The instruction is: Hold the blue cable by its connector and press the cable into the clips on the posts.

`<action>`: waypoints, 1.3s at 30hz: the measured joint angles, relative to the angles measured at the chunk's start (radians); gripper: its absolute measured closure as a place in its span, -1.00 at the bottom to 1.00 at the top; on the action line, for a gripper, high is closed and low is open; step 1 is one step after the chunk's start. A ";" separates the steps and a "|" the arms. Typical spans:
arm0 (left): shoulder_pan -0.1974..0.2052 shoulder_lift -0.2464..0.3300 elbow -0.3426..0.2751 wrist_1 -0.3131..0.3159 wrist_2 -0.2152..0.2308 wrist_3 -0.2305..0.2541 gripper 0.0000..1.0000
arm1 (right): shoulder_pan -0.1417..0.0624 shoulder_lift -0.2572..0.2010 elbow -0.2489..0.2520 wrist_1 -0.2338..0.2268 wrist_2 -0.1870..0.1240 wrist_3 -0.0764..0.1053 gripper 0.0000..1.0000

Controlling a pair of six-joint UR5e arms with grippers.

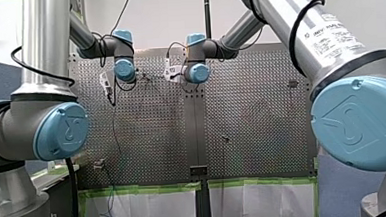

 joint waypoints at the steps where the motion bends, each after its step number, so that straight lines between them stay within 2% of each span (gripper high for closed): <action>1: 0.001 -0.006 0.004 -0.004 0.005 0.000 0.98 | -0.001 0.001 0.000 0.000 0.000 0.000 1.00; 5: 0.006 -0.028 0.022 -0.014 0.019 0.000 0.98 | -0.005 0.007 -0.002 0.000 -0.001 0.000 1.00; 15: 0.027 -0.038 0.061 -0.017 0.024 -0.006 0.98 | -0.013 0.040 -0.020 -0.001 -0.003 0.000 1.00; 23: 0.033 -0.072 0.077 -0.021 0.044 -0.006 0.98 | -0.030 0.044 -0.031 0.000 -0.005 0.000 1.00; 33: 0.039 -0.075 0.085 -0.018 0.057 -0.003 0.98 | -0.045 0.046 -0.031 0.000 -0.006 0.000 1.00; 34: 0.038 -0.075 0.085 -0.019 0.057 -0.001 0.79 | -0.045 0.046 -0.031 0.000 -0.006 0.000 1.00; 35: 0.037 -0.075 0.085 -0.021 0.055 0.002 0.36 | -0.045 0.046 -0.031 0.000 -0.006 0.000 1.00; 36: 0.036 -0.075 0.085 -0.023 0.052 0.005 0.36 | -0.045 0.046 -0.031 0.001 -0.006 0.000 1.00; 38: 0.033 -0.075 0.085 -0.032 0.042 0.009 -0.29 | -0.045 0.046 -0.031 0.003 -0.006 0.000 1.00; 39: 0.032 -0.075 0.085 -0.037 0.035 0.011 -0.29 | -0.045 0.046 -0.031 0.005 -0.006 0.000 1.00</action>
